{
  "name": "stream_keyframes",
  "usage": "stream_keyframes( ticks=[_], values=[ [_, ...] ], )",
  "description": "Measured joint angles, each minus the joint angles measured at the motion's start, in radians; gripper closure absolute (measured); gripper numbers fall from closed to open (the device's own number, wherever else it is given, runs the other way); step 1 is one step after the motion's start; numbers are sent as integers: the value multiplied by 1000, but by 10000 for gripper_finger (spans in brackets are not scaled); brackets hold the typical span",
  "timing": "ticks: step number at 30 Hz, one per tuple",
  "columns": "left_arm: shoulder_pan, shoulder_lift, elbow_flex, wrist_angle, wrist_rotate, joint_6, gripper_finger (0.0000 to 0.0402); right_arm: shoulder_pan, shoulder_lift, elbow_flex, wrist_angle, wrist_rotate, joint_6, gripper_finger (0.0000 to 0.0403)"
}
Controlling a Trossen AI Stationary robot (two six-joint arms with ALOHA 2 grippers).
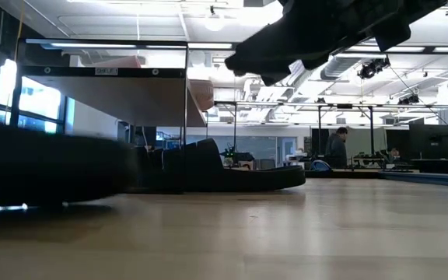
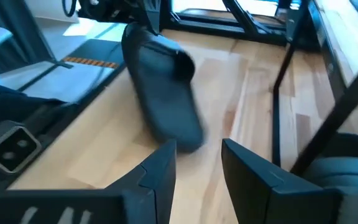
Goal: Pick and place slides into the shelf
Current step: Put the black slide under the shelf
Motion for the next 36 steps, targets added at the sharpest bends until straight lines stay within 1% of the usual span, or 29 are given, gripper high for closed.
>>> stream_keyframes(
  ticks=[4, 8, 13, 18, 21, 23, 28, 33, 36],
  values=[
    [0, -16, 60, -1, -79, 40, 401, 9, -37, 0, -15, -40, -11, 284],
    [0, -60, 82, -1, -152, 54, 401, 54, -118, 0, -75, -28, -63, 284],
    [-2, -129, 82, -6, -251, 61, 401, 163, -224, 1, -115, 102, -176, 284],
    [0, -207, 82, -6, -383, 93, 402, 252, -247, 1, -102, 255, -309, 283],
    [4, -253, 82, -6, -494, 131, 401, 268, -247, 1, -84, 282, -339, 283],
    [15, -286, 82, -6, -543, 168, 401, 269, -247, 1, -68, 284, -352, 283],
    [85, -341, 82, -7, -550, 250, 401, 269, -247, 1, -8, 266, -416, 283],
    [136, -354, 82, -8, -501, 303, 401, 269, -247, 0, -17, 269, -428, 283],
    [149, -356, 82, -10, -497, 319, 401, 271, -246, -2, -27, 268, -426, 283]
  ],
)
